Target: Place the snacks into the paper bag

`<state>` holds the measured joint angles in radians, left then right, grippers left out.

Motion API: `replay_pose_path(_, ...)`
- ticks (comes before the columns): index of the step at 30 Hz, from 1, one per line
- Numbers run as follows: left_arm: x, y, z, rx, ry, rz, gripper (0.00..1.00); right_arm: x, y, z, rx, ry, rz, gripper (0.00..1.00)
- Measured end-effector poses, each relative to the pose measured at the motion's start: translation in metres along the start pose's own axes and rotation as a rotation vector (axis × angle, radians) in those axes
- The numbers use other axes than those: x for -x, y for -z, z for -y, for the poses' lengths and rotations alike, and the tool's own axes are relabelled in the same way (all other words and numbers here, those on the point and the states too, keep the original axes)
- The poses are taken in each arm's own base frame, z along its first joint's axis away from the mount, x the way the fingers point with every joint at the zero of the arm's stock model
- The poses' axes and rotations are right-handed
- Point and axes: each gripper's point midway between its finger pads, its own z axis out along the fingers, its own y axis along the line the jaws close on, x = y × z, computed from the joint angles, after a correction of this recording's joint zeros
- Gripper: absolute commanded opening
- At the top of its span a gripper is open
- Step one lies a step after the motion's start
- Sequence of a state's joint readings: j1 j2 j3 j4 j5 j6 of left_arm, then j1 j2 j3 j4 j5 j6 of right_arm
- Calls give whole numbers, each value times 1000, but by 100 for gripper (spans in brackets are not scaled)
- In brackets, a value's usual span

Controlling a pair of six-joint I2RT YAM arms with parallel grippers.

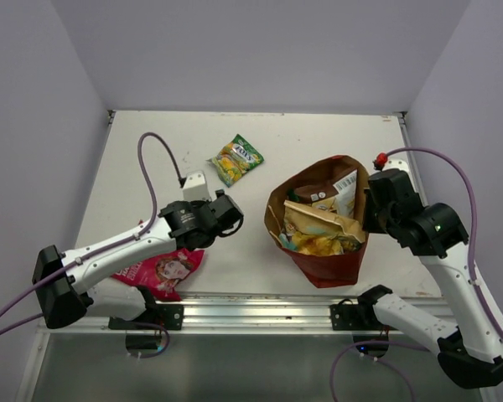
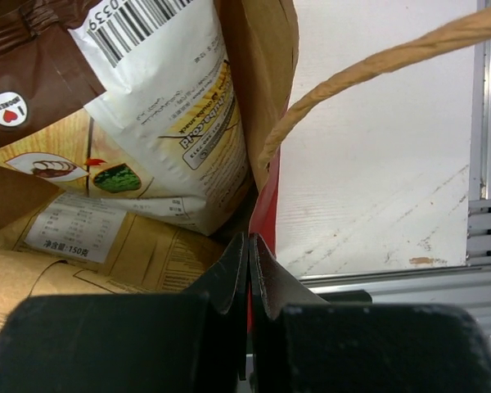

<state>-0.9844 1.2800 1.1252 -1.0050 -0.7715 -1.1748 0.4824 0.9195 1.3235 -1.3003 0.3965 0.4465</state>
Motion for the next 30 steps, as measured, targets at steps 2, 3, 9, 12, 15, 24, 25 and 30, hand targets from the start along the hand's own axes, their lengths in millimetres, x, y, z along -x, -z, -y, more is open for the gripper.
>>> replay_pose_path(2,-21,-5,-29,86,48,-40,100,-1,-1,-1,8,1,0,0)
replay_pose_path(3,-29,-6,-42,122,84,-49,100,-2,-2,-2,13,1,-2,0)
replay_pose_path(9,-54,-7,-94,249,291,-55,100,-5,-4,-10,54,-3,-4,0)
replay_pose_path(12,-69,-19,-121,346,354,-46,100,-5,-3,-12,72,-5,-1,0)
replay_pose_path(15,-80,-34,-148,469,371,-48,100,-6,-2,-14,85,-2,-2,0)
replay_pose_path(24,-110,-75,-180,695,312,-139,85,-6,-1,-15,93,1,-3,0)
replay_pose_path(25,-112,-80,-179,698,295,-149,41,-5,-1,-15,94,0,-2,0)
replay_pose_path(30,-106,-90,-175,686,222,-151,0,-4,1,-14,95,-3,6,0)
